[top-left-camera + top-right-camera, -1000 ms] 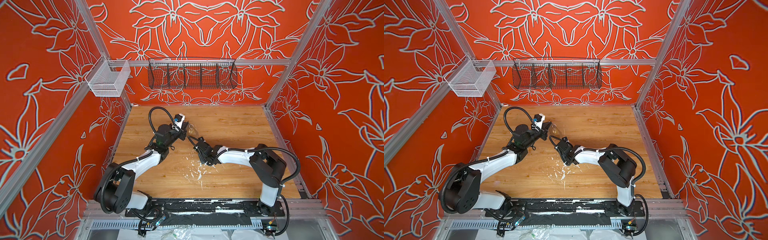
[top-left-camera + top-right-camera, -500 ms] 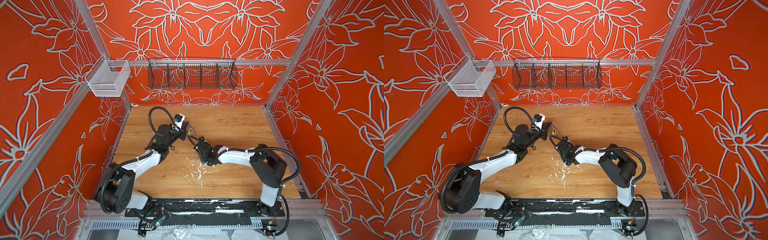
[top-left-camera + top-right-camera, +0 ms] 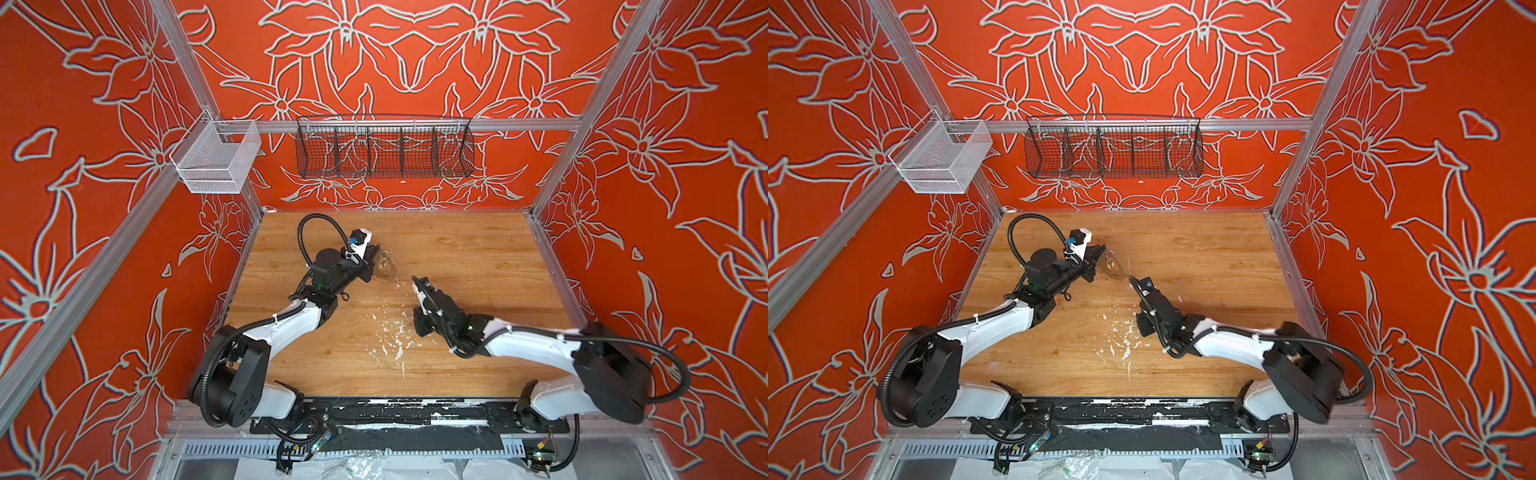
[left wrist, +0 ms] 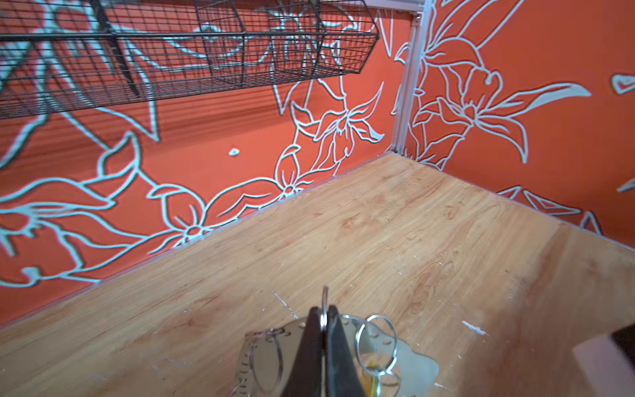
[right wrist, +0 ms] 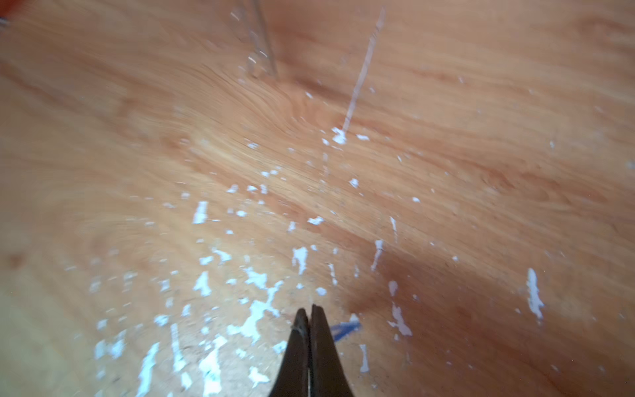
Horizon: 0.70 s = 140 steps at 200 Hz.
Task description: Put the keys on the keyring
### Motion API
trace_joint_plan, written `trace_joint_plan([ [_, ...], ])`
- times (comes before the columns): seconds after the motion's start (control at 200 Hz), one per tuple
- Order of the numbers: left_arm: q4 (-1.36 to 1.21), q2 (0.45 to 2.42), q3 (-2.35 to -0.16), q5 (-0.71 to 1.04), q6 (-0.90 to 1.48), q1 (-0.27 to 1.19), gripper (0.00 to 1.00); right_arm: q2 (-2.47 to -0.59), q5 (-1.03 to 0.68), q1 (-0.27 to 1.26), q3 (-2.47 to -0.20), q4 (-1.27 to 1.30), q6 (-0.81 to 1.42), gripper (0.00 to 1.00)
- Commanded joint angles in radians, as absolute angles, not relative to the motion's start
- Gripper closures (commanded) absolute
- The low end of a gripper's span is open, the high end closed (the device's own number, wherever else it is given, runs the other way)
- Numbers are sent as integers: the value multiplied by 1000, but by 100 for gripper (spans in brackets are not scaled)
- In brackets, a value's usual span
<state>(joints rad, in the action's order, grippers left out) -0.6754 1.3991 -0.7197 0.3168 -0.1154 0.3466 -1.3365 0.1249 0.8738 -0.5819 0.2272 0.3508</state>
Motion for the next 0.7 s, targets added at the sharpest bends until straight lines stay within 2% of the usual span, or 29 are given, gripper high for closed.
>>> trace_joint_plan([
  [0.0,-759,1391,-717,459,-154,342,100,-1225,-68,829,-455,611,265,100],
  [0.255,-801,1374,-695,622,-206,347,100,-1140,-324,764,-360,827,262,100],
  [0.52,-851,1340,-639,684,-317,390,100,-1068,-451,741,-315,931,254,100],
  [0.696,-827,1310,-622,686,-394,428,100,-1019,-419,740,-313,906,255,100],
])
